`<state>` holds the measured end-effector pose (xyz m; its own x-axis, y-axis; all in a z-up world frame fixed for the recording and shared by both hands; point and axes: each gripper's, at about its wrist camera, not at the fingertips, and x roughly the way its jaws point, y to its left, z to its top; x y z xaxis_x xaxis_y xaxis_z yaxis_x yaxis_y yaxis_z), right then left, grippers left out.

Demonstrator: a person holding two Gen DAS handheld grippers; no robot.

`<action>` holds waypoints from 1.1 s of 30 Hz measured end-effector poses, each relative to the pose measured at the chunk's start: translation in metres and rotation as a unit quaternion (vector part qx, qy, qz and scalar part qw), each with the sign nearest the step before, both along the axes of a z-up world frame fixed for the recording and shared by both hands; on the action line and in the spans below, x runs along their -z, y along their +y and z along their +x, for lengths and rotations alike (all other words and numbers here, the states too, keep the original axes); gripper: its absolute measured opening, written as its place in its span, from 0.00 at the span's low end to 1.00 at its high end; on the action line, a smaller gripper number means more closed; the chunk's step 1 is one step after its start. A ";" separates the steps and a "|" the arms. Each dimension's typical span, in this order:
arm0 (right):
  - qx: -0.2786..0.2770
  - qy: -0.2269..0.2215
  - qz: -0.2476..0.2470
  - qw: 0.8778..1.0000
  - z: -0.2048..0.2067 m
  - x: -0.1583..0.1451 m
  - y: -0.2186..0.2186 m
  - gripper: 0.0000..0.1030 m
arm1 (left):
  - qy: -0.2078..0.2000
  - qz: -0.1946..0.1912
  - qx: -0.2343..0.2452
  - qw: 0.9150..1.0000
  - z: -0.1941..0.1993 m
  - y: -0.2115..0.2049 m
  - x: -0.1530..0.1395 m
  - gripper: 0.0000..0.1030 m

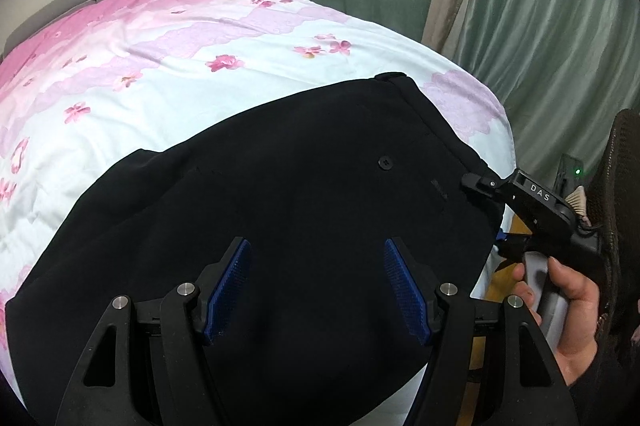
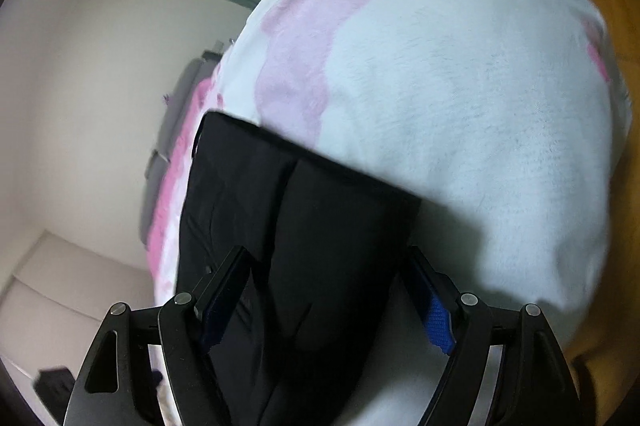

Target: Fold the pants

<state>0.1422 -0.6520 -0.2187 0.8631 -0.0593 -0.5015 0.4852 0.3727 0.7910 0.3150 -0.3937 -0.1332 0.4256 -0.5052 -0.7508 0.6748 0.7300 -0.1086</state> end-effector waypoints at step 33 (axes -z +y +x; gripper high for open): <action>-0.228 -0.014 -0.505 0.833 0.121 -0.196 0.333 0.20 | -0.066 -0.030 -0.241 0.968 0.003 0.281 -0.080 0.72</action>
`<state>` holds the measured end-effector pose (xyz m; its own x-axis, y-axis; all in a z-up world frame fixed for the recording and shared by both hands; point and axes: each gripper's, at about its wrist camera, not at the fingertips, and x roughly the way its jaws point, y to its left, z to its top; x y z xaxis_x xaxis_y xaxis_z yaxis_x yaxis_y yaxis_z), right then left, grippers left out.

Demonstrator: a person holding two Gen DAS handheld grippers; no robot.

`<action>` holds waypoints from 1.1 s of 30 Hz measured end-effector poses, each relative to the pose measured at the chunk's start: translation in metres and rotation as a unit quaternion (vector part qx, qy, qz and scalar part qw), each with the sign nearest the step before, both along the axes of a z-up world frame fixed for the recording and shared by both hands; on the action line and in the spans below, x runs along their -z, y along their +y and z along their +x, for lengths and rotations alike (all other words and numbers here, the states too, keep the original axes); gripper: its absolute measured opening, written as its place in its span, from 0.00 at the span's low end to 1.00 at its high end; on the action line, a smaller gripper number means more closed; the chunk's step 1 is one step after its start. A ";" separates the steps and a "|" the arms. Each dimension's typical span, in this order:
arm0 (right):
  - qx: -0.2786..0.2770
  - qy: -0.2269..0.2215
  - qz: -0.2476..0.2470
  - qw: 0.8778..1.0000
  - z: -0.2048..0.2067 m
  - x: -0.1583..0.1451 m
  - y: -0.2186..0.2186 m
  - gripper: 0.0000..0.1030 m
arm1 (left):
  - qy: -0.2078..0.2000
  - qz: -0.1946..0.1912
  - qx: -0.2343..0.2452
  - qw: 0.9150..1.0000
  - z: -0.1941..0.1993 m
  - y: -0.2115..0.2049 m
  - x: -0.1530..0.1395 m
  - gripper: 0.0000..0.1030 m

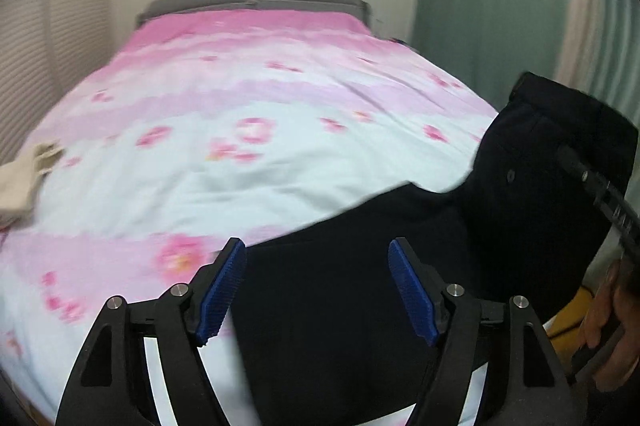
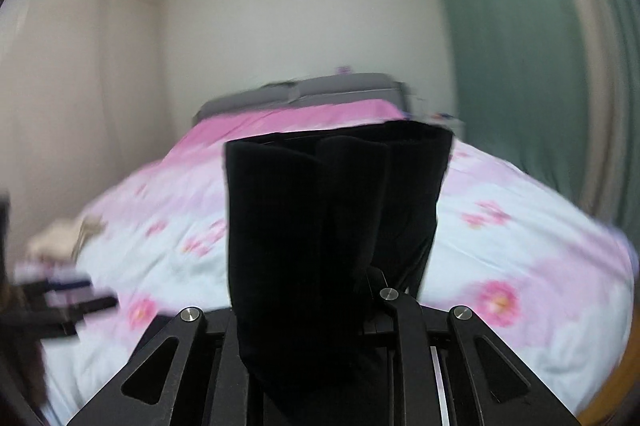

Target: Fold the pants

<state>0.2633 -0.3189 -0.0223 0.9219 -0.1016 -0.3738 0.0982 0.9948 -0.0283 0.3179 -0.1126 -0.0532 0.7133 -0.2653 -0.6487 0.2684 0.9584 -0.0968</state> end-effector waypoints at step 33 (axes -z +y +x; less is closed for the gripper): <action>-0.151 0.171 -0.053 0.972 -0.075 0.104 0.147 0.68 | 0.038 -0.048 -0.051 0.997 -0.065 0.105 0.044 0.75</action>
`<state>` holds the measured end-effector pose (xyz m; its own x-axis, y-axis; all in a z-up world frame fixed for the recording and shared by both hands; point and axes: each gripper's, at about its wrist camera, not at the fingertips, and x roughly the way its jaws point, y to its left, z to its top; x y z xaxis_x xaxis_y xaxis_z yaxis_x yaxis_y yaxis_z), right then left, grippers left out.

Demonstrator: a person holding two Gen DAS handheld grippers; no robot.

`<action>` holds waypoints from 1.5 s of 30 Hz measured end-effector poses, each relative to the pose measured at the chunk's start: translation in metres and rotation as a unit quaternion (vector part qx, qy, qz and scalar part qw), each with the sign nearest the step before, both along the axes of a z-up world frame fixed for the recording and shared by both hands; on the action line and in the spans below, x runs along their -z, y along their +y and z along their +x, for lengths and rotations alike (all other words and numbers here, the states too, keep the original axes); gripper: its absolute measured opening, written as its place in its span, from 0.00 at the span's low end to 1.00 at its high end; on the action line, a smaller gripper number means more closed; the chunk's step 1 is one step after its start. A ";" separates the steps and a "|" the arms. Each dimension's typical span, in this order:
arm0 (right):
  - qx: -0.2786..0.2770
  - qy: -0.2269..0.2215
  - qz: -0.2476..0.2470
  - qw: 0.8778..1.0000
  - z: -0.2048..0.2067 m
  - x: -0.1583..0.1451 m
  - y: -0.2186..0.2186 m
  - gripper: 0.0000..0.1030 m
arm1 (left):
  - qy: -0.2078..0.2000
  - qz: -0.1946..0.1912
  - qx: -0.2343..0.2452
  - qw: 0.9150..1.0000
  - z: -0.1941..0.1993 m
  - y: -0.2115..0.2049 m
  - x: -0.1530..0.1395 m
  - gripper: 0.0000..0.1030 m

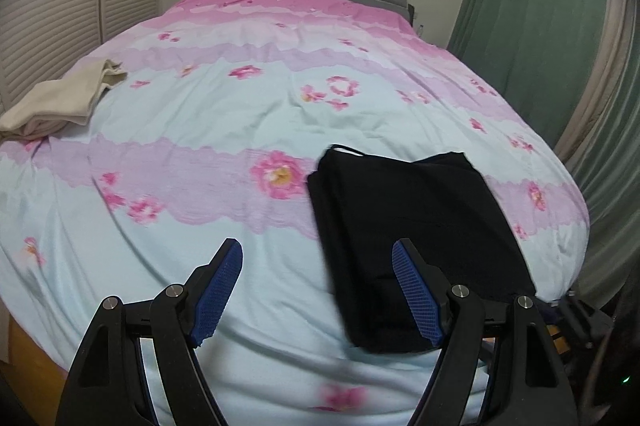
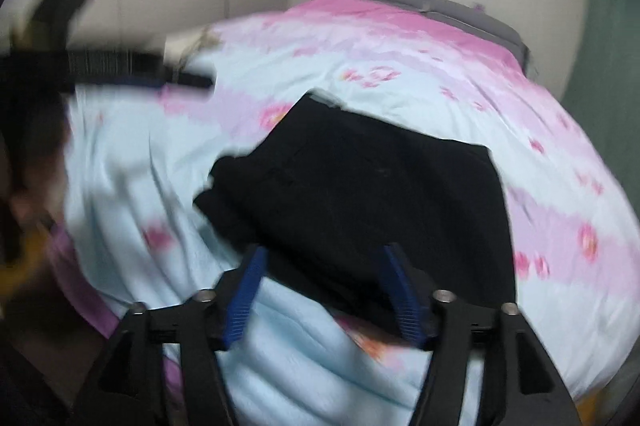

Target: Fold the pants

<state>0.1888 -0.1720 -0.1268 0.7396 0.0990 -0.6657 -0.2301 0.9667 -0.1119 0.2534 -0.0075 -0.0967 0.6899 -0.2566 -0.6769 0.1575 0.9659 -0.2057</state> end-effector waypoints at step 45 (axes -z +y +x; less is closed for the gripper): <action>0.131 0.135 0.446 0.875 0.100 0.112 -0.204 0.88 | 0.104 -0.062 -0.048 0.992 0.037 -0.075 0.108 0.88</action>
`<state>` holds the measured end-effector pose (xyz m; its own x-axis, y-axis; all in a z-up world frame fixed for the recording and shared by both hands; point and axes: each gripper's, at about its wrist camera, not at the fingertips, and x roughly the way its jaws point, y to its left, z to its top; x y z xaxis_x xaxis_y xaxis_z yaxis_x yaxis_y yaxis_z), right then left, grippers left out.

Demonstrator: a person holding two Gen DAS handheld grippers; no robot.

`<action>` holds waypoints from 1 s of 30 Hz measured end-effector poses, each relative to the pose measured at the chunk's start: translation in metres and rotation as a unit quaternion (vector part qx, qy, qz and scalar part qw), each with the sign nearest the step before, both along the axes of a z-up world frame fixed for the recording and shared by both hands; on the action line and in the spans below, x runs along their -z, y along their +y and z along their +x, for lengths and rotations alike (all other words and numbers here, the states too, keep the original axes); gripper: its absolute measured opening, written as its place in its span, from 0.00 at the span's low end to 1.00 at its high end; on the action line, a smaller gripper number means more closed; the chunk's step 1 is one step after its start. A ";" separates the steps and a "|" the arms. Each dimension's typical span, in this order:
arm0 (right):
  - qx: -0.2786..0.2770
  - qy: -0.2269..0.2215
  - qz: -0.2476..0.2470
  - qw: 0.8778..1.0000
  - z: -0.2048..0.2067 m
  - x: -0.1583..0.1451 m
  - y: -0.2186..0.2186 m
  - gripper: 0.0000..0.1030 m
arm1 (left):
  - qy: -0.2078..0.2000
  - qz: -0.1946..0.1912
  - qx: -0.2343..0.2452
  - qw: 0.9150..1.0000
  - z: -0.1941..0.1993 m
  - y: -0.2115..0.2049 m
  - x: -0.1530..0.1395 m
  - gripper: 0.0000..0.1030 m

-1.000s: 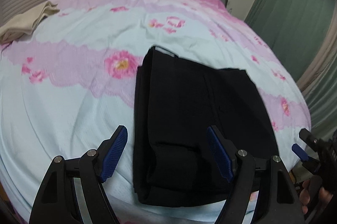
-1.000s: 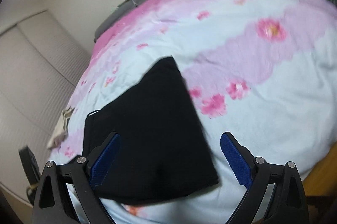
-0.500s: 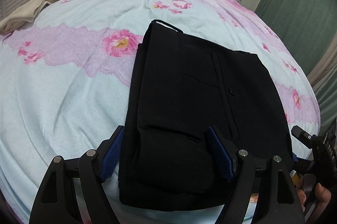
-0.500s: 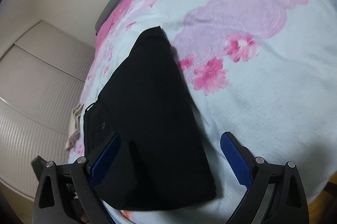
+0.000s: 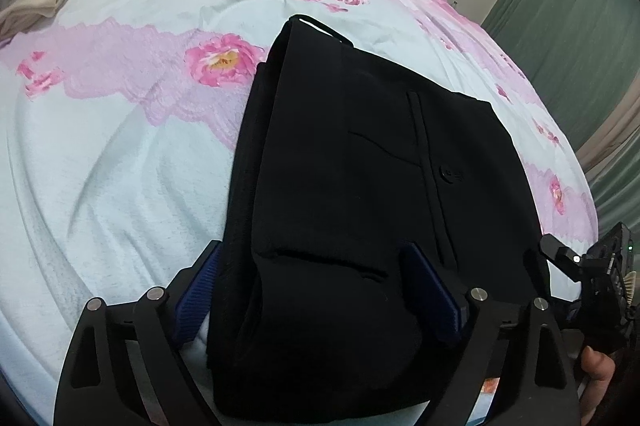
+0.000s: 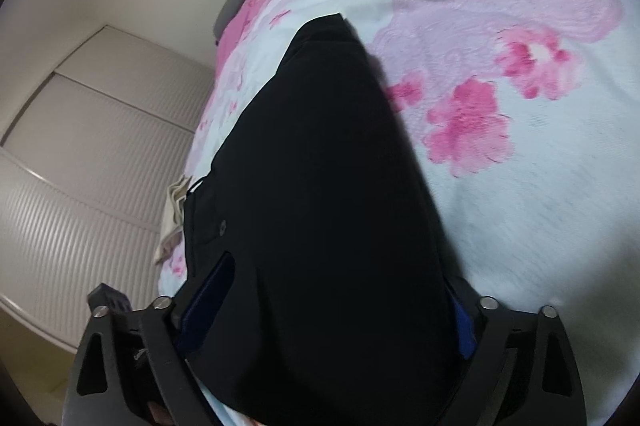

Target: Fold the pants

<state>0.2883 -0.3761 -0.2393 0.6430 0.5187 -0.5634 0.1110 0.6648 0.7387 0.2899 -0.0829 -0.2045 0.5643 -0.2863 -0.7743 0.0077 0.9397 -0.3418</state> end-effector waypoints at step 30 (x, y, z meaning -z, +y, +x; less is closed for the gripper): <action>-0.017 -0.051 0.012 0.998 -0.020 -0.081 0.031 0.23 | -0.022 -0.036 0.043 0.998 -0.002 0.007 -0.041 0.25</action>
<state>0.2683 -0.3455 -0.1578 0.6782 0.5542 -0.4826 0.0115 0.6486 0.7611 0.2875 -0.0755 -0.1635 0.5682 -0.3893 -0.7250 0.1031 0.9078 -0.4066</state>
